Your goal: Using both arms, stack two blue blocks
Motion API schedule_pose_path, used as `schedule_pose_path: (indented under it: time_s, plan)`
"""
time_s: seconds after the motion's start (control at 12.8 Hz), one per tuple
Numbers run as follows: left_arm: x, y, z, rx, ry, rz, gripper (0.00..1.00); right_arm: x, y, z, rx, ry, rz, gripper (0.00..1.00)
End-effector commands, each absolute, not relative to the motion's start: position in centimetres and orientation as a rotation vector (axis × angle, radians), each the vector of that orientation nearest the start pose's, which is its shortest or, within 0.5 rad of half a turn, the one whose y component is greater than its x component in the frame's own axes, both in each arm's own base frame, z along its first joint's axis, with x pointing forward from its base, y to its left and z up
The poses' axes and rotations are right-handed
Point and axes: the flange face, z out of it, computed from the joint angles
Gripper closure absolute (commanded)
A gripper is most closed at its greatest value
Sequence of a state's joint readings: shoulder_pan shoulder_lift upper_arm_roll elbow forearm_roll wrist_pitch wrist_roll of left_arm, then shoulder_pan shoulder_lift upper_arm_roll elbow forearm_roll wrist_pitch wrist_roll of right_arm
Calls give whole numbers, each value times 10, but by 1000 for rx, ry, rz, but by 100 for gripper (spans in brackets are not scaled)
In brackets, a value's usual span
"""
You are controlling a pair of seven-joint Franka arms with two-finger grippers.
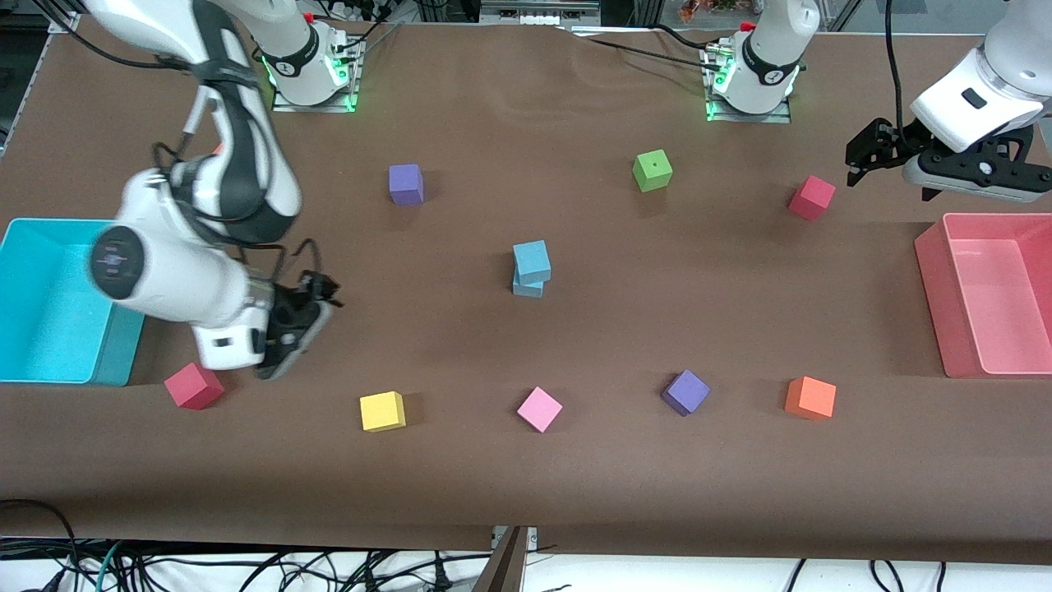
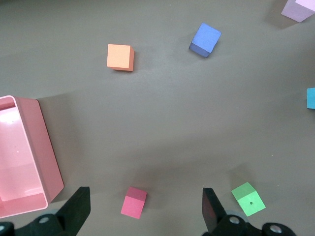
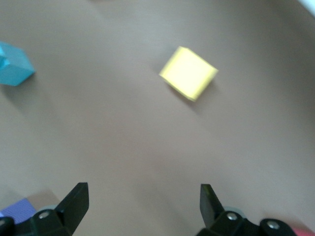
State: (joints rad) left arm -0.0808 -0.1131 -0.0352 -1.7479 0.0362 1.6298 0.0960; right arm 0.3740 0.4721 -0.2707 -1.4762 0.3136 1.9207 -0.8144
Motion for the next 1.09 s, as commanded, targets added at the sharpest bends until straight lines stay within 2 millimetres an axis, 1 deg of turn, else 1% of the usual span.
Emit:
schedule_pose_path:
  time_s: [0.0,0.08,0.16,0.23,0.31,0.39,0.47,0.55,0.7,0.78,0.86,0.94,1.01]
  plan:
    - [536,-61,610,-3080,340,72,0,676,34,455,-2805,-1056,-131,0]
    - [537,-61,607,-3079,325,98,0,674,10,466,-2864,-1066,-123,0]
    - [547,-61,604,-3086,316,104,0,671,-11,481,-2914,-1050,-139,0]
    - [550,-62,608,-3100,315,98,0,665,-30,500,-2929,-1010,-187,0]
    - [551,-64,605,-3141,309,107,0,659,-45,515,-2941,-979,-216,0]
    - [550,-67,605,-3175,308,109,0,655,-48,527,-2953,-979,-233,0]
    - [550,-69,606,-3168,315,104,0,648,-60,539,-2966,-919,-236,0]
    - [551,-66,611,-3170,305,79,0,639,-65,547,-3001,-734,-223,0]
    - [555,-64,611,-3172,302,52,0,621,-67,568,-3045,-322,-202,0]
    - [554,-65,612,-3173,305,50,0,613,-69,580,-3052,-186,-192,0]
    - [554,-64,612,-3171,302,50,0,606,-75,585,-3095,-126,-168,0]
    - [554,-63,612,-3170,299,50,0,600,-77,580,-3152,-151,-132,0]
    - [554,-63,612,-3170,297,50,0,585,-77,577,-3206,-183,-89,0]
